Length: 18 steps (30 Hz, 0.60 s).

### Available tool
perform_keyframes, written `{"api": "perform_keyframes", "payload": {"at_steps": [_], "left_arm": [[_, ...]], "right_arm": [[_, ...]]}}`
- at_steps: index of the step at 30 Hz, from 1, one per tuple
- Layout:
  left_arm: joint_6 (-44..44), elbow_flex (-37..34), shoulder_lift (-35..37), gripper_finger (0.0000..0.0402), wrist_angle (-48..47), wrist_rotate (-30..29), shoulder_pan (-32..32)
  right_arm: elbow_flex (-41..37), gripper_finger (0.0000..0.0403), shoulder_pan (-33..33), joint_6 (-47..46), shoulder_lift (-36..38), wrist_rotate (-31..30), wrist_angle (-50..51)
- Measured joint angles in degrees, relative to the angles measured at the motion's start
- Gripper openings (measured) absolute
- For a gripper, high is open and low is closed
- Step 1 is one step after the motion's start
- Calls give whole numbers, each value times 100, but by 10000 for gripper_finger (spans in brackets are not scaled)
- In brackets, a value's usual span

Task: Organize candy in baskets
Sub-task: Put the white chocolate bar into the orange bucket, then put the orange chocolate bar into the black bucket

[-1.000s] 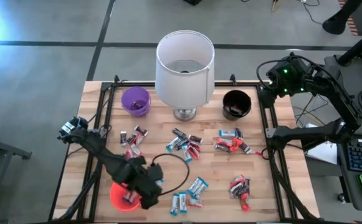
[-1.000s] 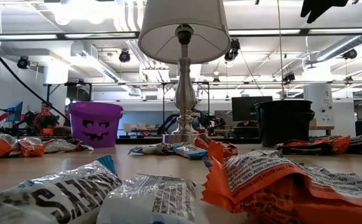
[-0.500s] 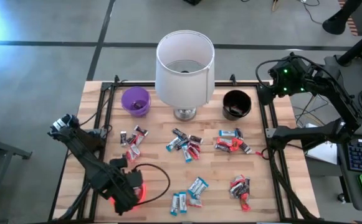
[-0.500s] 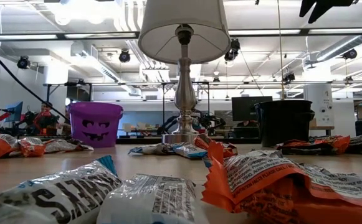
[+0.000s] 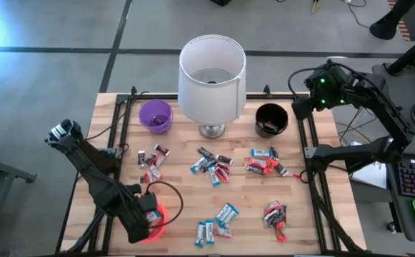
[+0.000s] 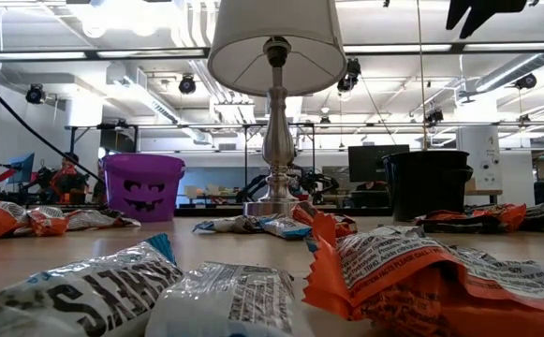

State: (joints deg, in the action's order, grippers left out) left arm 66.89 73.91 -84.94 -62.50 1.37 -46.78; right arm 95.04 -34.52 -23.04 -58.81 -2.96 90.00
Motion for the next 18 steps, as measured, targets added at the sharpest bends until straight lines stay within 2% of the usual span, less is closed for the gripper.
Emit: {"api": "perform_keyframes", "payload": {"at_steps": [5,11,18], "left_arm": [[189,4,65,60,-8,242,0],[166,118,65,115,-11,240,0],[153,93,188,139,-824,235,1]], "right_arm": [[0,183,0,35,-35,17,0],[0,183,0,25,-32,99,0],[0,183,3,-182,-49,1081,2]]}}
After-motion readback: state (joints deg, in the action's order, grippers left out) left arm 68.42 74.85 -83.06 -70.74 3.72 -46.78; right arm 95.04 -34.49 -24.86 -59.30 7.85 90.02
